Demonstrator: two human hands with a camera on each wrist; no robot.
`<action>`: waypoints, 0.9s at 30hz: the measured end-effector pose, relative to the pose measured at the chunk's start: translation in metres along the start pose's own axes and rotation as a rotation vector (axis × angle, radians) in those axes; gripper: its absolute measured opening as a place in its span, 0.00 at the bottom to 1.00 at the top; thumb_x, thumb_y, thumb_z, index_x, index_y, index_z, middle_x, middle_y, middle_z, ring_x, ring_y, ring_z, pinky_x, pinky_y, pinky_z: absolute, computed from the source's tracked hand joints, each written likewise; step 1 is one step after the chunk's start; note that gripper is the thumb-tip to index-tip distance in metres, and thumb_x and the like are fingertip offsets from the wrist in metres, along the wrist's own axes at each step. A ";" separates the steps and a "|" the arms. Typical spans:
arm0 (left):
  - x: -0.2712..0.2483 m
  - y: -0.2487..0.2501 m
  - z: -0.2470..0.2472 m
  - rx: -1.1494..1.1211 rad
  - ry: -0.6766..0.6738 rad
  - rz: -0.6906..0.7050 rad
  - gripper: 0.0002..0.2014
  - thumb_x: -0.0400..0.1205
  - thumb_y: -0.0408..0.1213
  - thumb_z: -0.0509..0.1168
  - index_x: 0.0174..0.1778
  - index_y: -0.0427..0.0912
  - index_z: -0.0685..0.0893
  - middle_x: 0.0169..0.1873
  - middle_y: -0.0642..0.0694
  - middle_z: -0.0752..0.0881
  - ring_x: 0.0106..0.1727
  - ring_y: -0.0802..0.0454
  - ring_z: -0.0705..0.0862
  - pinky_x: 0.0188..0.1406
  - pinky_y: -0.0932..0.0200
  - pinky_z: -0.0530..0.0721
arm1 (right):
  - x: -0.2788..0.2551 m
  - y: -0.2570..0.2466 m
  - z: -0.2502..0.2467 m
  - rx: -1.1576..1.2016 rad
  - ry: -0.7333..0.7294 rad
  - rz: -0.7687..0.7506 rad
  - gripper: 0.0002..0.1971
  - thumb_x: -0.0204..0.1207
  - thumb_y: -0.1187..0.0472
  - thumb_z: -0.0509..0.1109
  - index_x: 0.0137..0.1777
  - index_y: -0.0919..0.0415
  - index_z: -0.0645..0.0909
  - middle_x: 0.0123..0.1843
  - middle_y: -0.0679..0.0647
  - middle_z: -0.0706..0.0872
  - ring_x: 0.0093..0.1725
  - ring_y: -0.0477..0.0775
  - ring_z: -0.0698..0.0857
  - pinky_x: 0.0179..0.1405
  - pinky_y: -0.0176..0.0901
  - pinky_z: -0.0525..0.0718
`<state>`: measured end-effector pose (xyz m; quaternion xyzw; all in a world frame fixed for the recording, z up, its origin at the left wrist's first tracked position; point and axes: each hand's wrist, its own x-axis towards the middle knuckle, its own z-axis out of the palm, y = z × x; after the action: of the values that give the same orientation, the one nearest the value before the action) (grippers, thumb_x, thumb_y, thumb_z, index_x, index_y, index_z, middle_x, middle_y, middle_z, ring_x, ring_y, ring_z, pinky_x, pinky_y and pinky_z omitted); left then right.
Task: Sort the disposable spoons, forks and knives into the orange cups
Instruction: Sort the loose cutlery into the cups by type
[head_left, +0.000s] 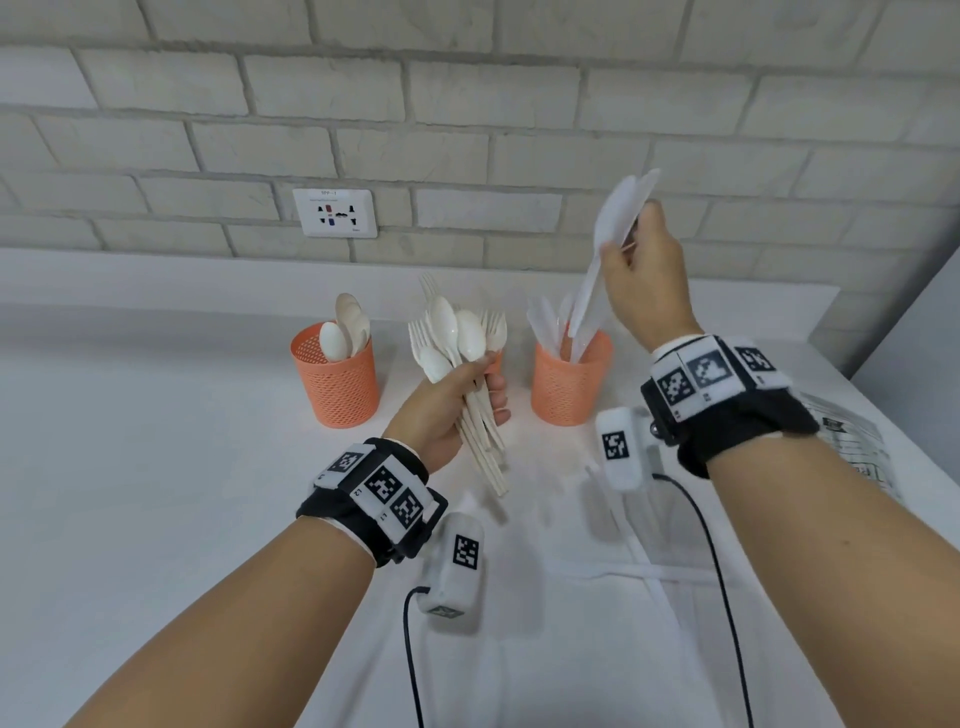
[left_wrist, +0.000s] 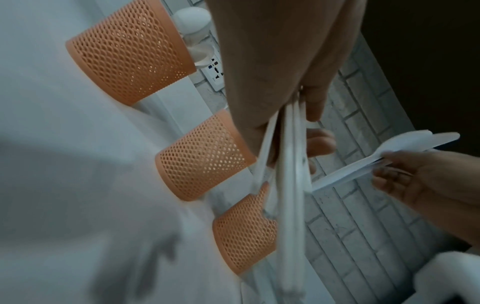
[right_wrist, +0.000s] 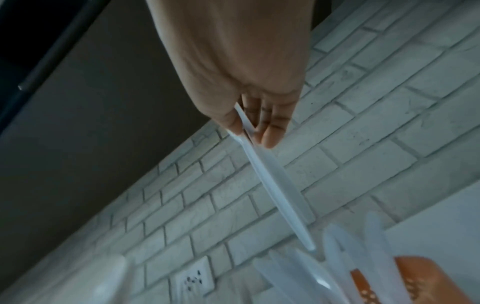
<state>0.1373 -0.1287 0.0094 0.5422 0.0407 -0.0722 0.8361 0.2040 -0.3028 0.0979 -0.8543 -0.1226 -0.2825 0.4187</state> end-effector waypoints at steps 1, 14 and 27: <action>-0.001 0.000 -0.001 0.004 -0.026 -0.012 0.04 0.84 0.38 0.61 0.48 0.45 0.81 0.29 0.50 0.82 0.27 0.56 0.82 0.34 0.60 0.86 | 0.005 0.005 0.004 -0.014 0.008 0.007 0.10 0.80 0.68 0.58 0.59 0.73 0.70 0.51 0.69 0.83 0.47 0.65 0.82 0.45 0.52 0.79; -0.013 0.003 -0.003 0.206 -0.027 0.068 0.09 0.84 0.32 0.61 0.38 0.41 0.77 0.25 0.49 0.77 0.22 0.57 0.76 0.27 0.63 0.80 | -0.009 0.037 0.047 -0.195 -0.274 0.156 0.27 0.74 0.73 0.62 0.74 0.69 0.65 0.70 0.67 0.69 0.66 0.65 0.74 0.69 0.52 0.72; -0.006 -0.013 -0.012 0.838 0.458 0.443 0.17 0.77 0.29 0.67 0.61 0.34 0.74 0.44 0.45 0.83 0.36 0.58 0.79 0.25 0.76 0.74 | -0.069 -0.057 0.084 0.205 -0.413 0.038 0.10 0.75 0.65 0.68 0.41 0.75 0.81 0.37 0.64 0.81 0.38 0.56 0.78 0.36 0.37 0.73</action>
<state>0.1291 -0.1222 -0.0062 0.8275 0.0744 0.2168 0.5126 0.1550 -0.1998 0.0535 -0.8492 -0.2175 -0.0798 0.4746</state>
